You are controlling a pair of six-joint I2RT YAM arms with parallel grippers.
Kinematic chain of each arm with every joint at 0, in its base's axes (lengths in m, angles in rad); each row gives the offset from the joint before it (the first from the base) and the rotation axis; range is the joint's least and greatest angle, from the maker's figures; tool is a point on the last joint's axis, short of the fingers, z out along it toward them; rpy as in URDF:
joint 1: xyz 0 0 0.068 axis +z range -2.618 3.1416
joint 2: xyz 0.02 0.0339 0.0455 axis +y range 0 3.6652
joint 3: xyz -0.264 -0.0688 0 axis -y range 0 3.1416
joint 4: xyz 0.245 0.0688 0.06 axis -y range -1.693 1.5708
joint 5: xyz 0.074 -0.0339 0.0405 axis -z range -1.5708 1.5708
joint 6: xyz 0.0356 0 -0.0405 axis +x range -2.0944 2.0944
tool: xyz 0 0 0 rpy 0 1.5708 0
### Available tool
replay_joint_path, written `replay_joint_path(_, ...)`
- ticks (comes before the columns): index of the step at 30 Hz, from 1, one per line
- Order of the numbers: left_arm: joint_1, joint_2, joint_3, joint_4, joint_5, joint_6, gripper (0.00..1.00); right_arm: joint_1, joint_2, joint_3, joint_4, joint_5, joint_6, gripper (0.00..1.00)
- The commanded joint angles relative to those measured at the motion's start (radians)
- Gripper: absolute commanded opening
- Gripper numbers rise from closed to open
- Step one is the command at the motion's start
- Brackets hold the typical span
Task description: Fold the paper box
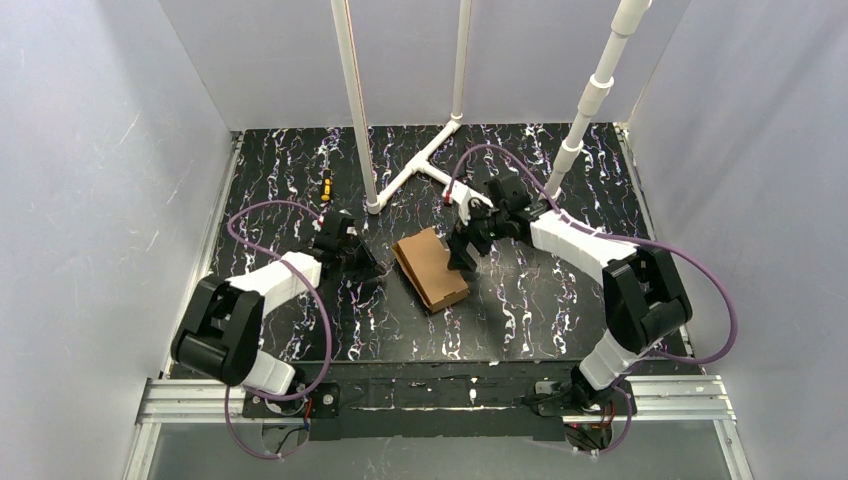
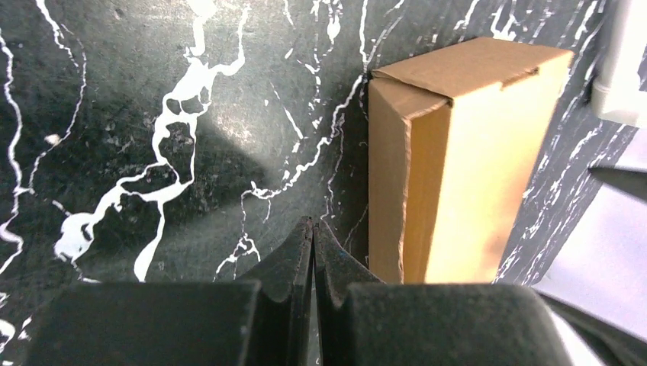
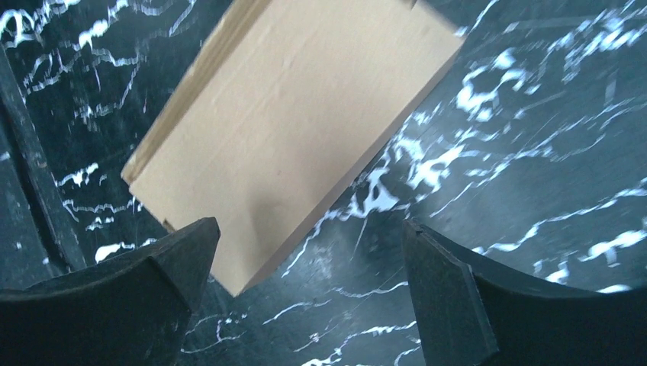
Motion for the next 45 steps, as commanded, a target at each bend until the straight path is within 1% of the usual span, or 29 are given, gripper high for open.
replay_joint_path(1,0.004,-0.104,-0.036,0.006,-0.037,0.049,0.0,0.004,0.06,0.166,-0.075,-0.007,-0.005,0.98)
replay_joint_path(3,0.008,-0.107,-0.048,0.034,-0.026,0.05,0.0,0.007,0.103,0.229,-0.076,-0.017,0.042,0.98)
replay_joint_path(5,0.012,-0.093,-0.057,0.1,-0.006,0.041,0.0,0.013,0.149,0.268,-0.047,-0.007,0.115,0.98)
replay_joint_path(11,0.018,-0.016,-0.001,0.111,-0.001,0.026,0.0,0.028,0.235,0.29,0.12,0.089,0.339,0.98)
replay_joint_path(14,0.021,0.027,0.027,0.114,-0.007,0.023,0.0,0.027,0.27,0.307,0.14,0.109,0.382,0.98)
replay_joint_path(21,0.03,0.138,0.09,0.137,0.013,0.02,0.0,0.027,0.331,0.318,0.184,0.034,0.469,0.95)
replay_joint_path(25,0.034,0.203,0.134,0.155,0.042,0.016,0.0,0.028,0.361,0.33,0.204,-0.044,0.501,0.88)
replay_joint_path(29,0.035,0.241,0.177,0.174,0.083,0.012,0.0,0.03,0.378,0.326,0.222,-0.104,0.524,0.79)
replay_joint_path(33,0.035,0.243,0.192,0.186,0.115,0.003,0.0,0.046,0.389,0.314,0.234,-0.135,0.538,0.66)
replay_joint_path(35,0.034,0.242,0.193,0.193,0.131,-0.002,0.0,0.062,0.394,0.315,0.233,-0.143,0.537,0.55)
replay_joint_path(37,0.035,0.237,0.192,0.196,0.139,-0.005,0.0,0.081,0.392,0.314,0.226,-0.143,0.526,0.48)
replay_joint_path(39,0.035,0.23,0.192,0.196,0.15,-0.004,0.0,0.096,0.386,0.311,0.218,-0.134,0.513,0.46)
replay_joint_path(45,0.029,0.197,0.197,0.196,0.2,0.0,0.0,0.102,0.387,0.314,0.204,-0.103,0.499,0.46)
